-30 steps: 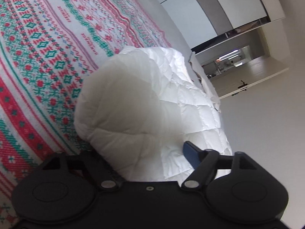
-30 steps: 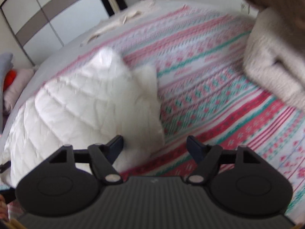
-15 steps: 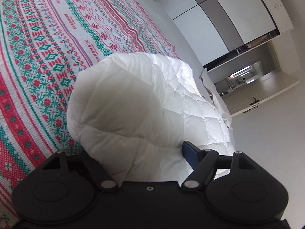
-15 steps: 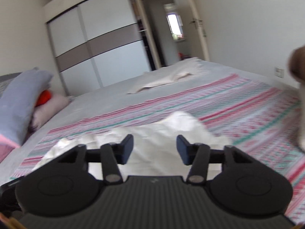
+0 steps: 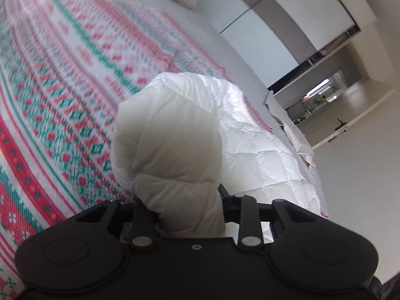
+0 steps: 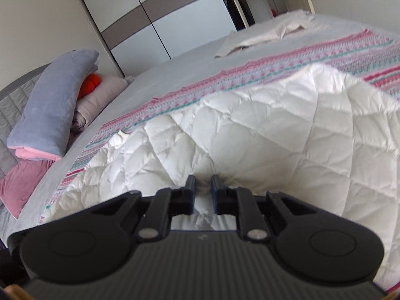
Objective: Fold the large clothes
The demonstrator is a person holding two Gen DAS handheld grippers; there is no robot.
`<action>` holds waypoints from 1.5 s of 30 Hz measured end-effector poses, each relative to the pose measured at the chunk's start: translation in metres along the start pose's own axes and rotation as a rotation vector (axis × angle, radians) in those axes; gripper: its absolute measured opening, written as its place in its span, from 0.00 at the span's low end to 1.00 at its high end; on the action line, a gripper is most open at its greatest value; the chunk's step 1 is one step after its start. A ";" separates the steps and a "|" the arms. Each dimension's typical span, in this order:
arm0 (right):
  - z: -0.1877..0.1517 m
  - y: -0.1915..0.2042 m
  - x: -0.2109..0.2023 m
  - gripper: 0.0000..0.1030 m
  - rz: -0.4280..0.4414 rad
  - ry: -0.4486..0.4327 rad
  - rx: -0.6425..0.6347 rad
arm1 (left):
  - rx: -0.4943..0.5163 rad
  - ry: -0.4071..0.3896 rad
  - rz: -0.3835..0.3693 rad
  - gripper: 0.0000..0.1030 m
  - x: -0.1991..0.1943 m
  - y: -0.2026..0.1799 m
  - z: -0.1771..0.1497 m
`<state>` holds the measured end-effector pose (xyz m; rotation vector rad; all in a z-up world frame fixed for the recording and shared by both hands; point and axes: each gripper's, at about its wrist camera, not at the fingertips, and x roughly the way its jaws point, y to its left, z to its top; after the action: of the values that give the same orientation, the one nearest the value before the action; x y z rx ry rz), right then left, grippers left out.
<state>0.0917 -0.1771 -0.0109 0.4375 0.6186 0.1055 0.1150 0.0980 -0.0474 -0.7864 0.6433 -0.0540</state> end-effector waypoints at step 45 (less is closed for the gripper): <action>0.048 -0.185 -0.149 0.49 -0.072 -0.223 0.323 | 1.457 -0.110 -0.539 0.24 -0.004 -0.173 -0.169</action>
<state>-0.0073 -0.3950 0.0254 0.7277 0.4304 -0.1125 0.0501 -0.1331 -0.0179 0.4788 0.1411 -0.8641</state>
